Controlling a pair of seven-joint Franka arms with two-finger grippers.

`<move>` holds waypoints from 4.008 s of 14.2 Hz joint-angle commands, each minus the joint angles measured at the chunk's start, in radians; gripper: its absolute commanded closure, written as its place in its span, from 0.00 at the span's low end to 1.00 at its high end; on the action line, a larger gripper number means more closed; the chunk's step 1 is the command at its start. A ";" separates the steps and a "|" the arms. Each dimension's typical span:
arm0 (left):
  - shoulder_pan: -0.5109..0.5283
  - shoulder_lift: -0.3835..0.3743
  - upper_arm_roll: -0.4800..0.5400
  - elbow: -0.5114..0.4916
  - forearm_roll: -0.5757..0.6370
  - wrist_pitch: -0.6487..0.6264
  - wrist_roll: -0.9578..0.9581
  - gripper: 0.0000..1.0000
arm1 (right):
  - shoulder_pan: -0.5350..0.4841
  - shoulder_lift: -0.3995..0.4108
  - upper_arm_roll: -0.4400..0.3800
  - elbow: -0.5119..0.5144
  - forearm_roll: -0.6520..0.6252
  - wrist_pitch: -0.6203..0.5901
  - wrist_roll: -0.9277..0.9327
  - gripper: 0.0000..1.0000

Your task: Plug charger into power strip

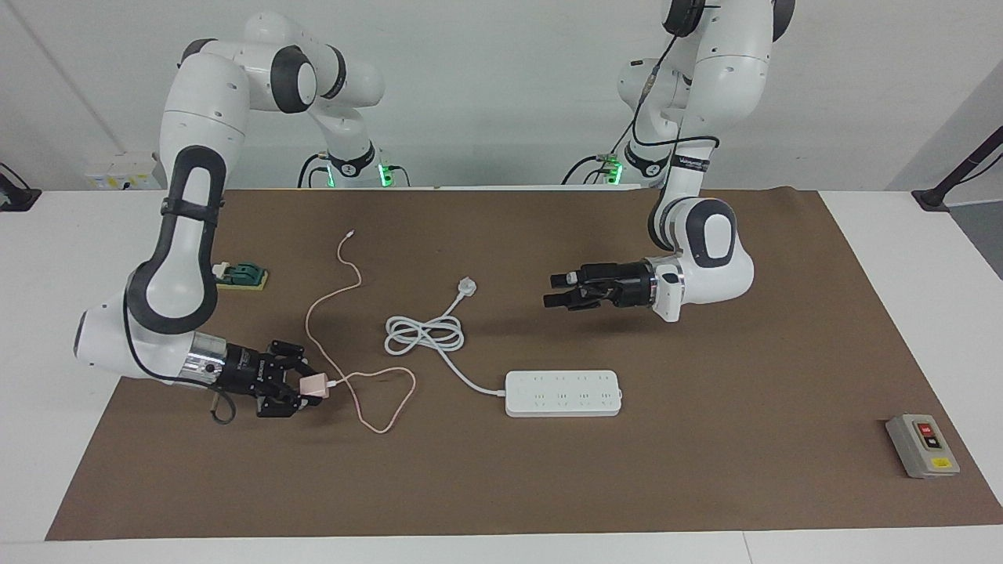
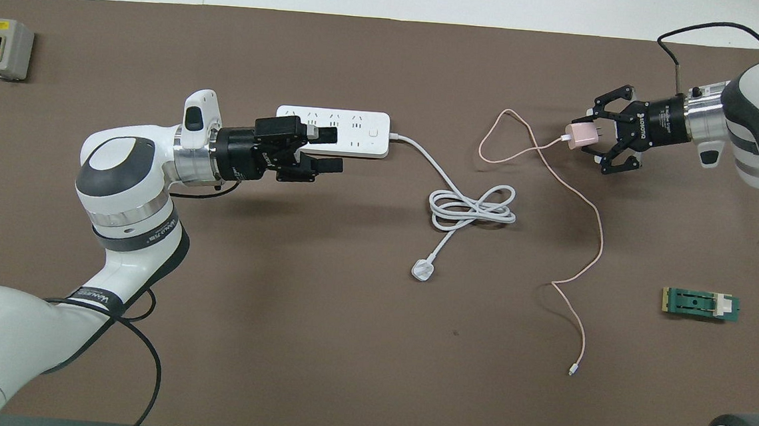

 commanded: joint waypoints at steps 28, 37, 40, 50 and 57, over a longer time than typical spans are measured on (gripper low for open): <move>-0.008 -0.001 -0.001 0.069 0.059 0.051 -0.063 0.01 | 0.624 -0.149 0.005 -0.021 0.004 0.446 0.701 1.00; 0.010 0.047 0.005 0.164 0.136 0.060 0.030 0.02 | 0.624 -0.150 0.005 -0.024 -0.002 0.443 0.694 1.00; 0.010 0.056 0.007 0.183 0.137 0.064 0.030 0.02 | 0.623 -0.152 0.005 -0.024 -0.002 0.439 0.694 1.00; 0.017 0.091 0.007 0.217 0.177 0.072 0.045 0.03 | 0.618 -0.158 0.005 -0.022 0.002 0.431 0.694 1.00; 0.003 0.091 0.004 0.215 0.168 0.074 0.071 0.05 | 0.615 -0.163 0.005 -0.021 0.004 0.428 0.694 1.00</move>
